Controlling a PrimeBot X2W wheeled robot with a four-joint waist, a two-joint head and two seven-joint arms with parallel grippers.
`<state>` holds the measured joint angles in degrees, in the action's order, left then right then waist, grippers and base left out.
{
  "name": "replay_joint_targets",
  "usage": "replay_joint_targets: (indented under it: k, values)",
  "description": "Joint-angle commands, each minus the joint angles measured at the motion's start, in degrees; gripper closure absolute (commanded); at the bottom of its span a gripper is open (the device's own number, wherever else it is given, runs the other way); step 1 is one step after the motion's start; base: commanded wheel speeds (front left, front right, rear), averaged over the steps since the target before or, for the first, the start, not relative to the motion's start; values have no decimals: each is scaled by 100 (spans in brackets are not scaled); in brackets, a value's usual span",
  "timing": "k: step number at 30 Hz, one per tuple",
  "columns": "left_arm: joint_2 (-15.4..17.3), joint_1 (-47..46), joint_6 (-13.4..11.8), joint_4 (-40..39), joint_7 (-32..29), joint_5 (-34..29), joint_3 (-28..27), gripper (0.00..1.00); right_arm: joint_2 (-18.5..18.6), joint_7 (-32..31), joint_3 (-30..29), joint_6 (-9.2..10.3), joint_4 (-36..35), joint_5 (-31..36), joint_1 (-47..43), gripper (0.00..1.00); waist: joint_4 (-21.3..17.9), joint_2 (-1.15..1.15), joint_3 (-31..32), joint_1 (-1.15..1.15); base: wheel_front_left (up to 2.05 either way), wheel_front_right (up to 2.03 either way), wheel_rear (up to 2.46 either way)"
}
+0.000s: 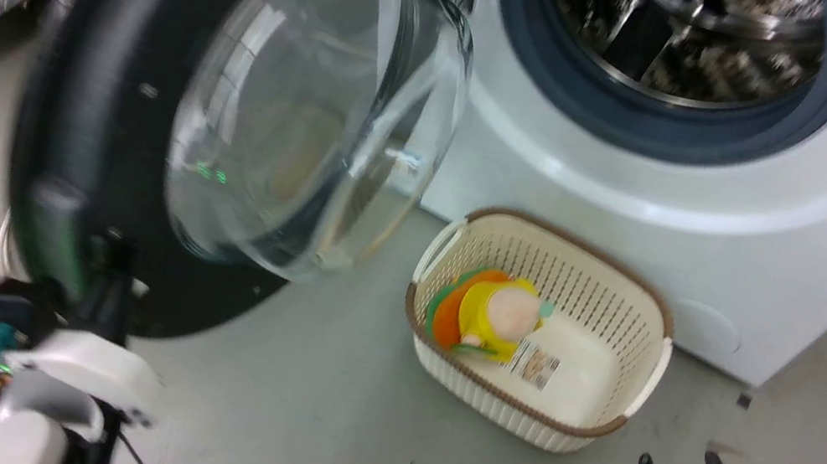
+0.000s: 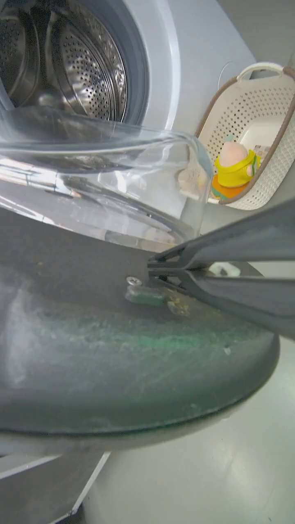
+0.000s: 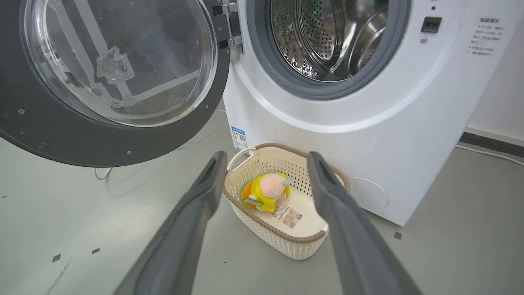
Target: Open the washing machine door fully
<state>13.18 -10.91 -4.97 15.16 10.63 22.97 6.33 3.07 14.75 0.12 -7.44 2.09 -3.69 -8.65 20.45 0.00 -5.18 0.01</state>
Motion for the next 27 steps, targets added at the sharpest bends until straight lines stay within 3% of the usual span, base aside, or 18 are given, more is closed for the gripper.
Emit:
replay_joint_targets:
  k: [1,9,15,27]
  values:
    - [122,-166,-38,80,55,58,-143,100,-19,25,3,-5,-35,76,148,0,64,0,-340,-1,0,0,0]
    - [656,-860,55,698,93,387,-726,100,-19,25,-7,-5,-108,354,452,0,-65,0,-1048,-1,0,0,0]
    - [1240,-1662,278,1649,191,530,-1046,100,-19,25,-3,-5,-121,533,646,0,-218,0,-1455,-1,0,0,0]
    - [1523,-2374,502,2744,390,501,-1125,100,-19,25,3,-5,-63,506,758,0,-373,0,-1490,-1,0,0,0]
